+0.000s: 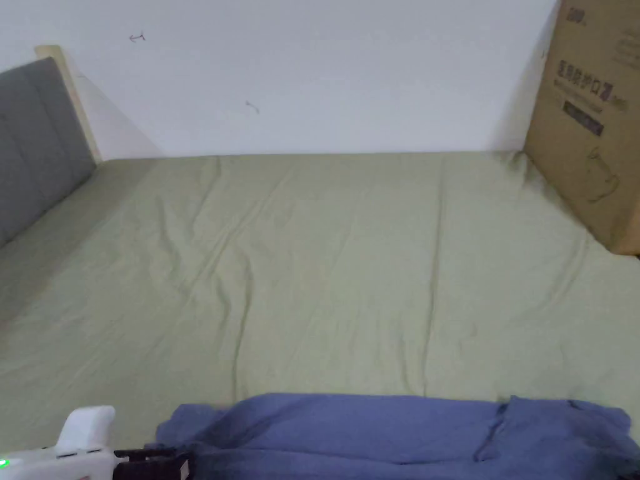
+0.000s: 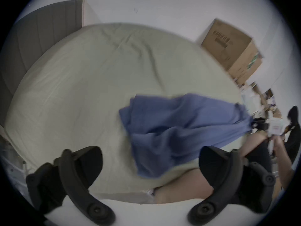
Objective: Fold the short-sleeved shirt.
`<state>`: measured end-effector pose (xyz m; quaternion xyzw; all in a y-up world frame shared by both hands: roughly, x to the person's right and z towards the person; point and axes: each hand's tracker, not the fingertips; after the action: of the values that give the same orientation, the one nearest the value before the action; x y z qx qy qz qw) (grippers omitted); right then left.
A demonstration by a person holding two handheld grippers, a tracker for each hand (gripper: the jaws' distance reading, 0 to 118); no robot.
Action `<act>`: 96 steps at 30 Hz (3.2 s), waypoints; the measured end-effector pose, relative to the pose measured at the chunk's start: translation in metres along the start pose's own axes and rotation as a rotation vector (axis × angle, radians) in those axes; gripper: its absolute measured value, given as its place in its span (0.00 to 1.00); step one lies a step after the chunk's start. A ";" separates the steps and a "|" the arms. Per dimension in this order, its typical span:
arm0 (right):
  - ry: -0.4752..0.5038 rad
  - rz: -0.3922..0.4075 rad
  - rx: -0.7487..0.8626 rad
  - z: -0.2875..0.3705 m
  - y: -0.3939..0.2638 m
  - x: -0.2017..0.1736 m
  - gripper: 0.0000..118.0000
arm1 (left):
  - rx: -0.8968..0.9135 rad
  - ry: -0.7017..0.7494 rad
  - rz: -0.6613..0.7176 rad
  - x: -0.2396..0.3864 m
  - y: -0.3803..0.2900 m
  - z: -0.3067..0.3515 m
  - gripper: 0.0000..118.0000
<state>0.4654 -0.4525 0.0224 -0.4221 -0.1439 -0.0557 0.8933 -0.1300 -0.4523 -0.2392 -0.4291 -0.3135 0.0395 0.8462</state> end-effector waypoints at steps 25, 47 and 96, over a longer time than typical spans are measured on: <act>0.193 0.072 0.227 0.102 0.052 -0.134 0.00 | -0.176 -0.484 0.538 -0.105 0.015 -0.065 0.82; 0.259 0.157 0.276 0.114 0.044 -0.130 0.00 | -0.174 -0.028 0.288 -0.128 0.096 -0.019 0.07; 0.330 0.174 0.280 0.128 0.015 -0.139 0.00 | -0.469 0.036 -0.103 0.158 0.048 -0.155 0.01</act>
<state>0.3090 -0.3477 0.0463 -0.2902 0.0347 -0.0264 0.9560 0.0939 -0.4772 -0.2643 -0.5980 -0.3204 -0.0851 0.7298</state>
